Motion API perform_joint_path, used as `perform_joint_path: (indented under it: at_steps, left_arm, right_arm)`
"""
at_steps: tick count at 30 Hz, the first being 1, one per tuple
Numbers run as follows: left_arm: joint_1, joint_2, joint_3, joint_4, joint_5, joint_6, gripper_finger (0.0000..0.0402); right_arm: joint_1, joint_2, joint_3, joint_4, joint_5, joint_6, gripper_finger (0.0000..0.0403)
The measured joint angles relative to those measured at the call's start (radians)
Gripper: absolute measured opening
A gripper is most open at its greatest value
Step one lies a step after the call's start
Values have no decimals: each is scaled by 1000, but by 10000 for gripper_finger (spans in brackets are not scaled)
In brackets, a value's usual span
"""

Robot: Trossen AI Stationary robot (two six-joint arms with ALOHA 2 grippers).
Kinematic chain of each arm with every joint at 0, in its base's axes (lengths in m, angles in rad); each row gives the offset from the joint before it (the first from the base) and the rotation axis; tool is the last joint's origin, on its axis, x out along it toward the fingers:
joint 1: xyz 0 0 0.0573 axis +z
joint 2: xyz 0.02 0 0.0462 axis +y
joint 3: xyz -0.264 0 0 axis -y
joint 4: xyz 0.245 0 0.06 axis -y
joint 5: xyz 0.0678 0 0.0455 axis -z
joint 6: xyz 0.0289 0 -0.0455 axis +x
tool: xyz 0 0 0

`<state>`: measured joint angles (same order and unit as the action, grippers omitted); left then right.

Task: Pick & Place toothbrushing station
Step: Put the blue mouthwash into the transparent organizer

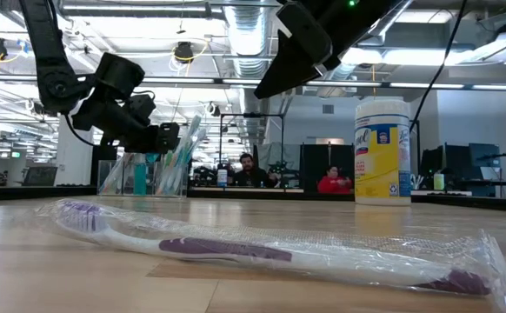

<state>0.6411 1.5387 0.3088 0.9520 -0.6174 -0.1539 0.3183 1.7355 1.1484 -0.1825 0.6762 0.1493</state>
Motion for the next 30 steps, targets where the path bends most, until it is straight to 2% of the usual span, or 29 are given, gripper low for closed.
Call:
perform_joint_path:
  at_steps: [30]
  left_arm:
    - [18,42,32,-2,8,19,88]
  right_arm:
    - [0,0,0,-4,-3,-1,124]
